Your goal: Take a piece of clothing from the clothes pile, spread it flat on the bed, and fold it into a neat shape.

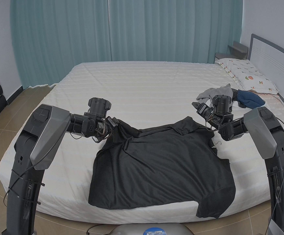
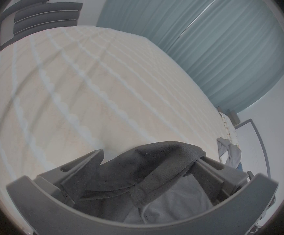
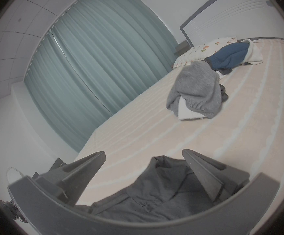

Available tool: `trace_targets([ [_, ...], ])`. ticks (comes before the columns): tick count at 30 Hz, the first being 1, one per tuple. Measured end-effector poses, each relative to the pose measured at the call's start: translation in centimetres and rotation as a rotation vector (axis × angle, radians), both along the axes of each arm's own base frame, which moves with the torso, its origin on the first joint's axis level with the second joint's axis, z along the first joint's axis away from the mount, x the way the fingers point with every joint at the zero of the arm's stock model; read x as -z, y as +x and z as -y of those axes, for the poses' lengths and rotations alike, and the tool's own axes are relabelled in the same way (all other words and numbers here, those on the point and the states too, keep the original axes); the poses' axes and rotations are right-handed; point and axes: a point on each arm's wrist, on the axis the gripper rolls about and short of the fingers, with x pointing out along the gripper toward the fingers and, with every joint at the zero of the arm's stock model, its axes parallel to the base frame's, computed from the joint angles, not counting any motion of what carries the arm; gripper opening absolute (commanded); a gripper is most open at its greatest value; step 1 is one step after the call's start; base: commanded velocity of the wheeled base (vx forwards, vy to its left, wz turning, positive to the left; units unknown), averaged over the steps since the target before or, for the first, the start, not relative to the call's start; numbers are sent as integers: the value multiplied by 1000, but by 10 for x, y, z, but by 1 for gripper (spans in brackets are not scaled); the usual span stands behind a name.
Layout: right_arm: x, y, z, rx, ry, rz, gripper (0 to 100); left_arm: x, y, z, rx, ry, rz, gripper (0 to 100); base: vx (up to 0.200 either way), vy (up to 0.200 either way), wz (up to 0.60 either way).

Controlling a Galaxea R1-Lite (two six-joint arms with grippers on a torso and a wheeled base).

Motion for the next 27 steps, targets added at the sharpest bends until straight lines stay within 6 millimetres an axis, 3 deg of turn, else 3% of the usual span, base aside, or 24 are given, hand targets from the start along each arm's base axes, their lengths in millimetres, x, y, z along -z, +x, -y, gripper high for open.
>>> trace_targets([
  [9, 5, -33, 17, -42, 22, -120, 100, -12, -21, -19, 88, -74, -114, 100, 0, 0, 0],
  [22, -2, -101, 32, -40, 170, -271, 100, -31, -73, -45, 209, -172, -235, 100, 0, 0, 0],
  [27, 2, -126, 36, -42, 205, -307, 100, -29, -95, -50, 205, -176, -278, 100, 0, 0, 0],
])
